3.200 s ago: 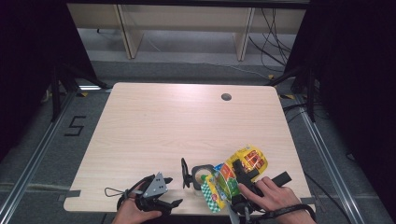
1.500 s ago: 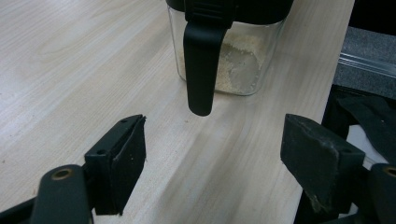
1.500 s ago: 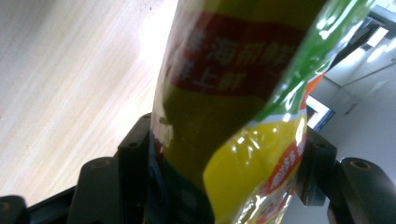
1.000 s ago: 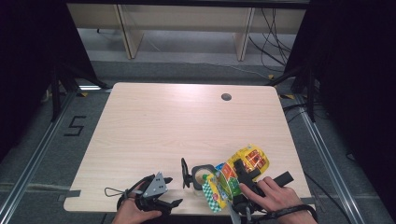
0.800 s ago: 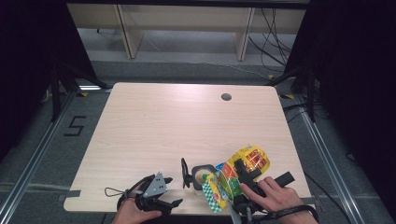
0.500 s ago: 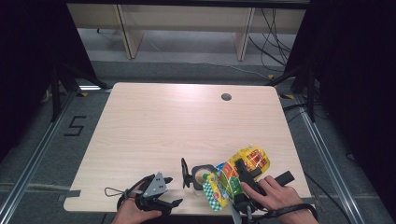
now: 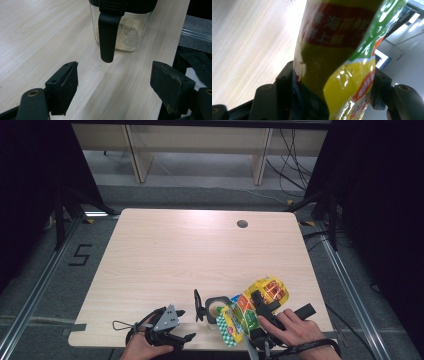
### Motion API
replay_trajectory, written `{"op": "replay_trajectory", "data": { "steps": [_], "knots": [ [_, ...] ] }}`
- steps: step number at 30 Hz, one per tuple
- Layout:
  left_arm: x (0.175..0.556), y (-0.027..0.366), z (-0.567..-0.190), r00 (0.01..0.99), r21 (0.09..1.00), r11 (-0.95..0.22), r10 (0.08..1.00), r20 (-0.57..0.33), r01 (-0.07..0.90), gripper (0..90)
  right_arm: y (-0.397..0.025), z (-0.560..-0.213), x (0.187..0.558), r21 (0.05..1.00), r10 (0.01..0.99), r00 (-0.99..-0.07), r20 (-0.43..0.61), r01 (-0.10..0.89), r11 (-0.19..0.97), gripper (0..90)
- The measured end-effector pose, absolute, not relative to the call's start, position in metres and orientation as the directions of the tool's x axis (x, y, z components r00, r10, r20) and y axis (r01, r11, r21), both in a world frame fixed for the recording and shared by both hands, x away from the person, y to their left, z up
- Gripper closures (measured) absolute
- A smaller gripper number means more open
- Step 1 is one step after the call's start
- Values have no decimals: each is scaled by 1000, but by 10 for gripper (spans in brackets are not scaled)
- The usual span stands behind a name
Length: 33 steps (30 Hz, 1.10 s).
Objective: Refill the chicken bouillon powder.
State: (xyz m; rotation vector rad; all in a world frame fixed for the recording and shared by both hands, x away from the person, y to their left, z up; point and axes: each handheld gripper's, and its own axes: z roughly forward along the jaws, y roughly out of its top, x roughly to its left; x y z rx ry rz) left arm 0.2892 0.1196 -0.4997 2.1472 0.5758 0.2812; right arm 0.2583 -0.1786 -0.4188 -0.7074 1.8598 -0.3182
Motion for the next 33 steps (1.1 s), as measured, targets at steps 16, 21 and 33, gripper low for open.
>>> {"op": "replay_trajectory", "data": {
  "steps": [16,21,33],
  "knots": [
    [289,120,-500,863,808,-504,505,-9,304,221,-178,-416,260,-536,-626,-242,-742,-347,770,386],
    [289,120,-500,864,805,-513,503,0,299,221,-180,-418,258,-537,-620,-241,-747,-331,776,388],
    [290,121,-500,868,803,-523,496,13,287,222,-180,-416,255,-517,-594,-259,-762,-308,798,389]
  ]
}}
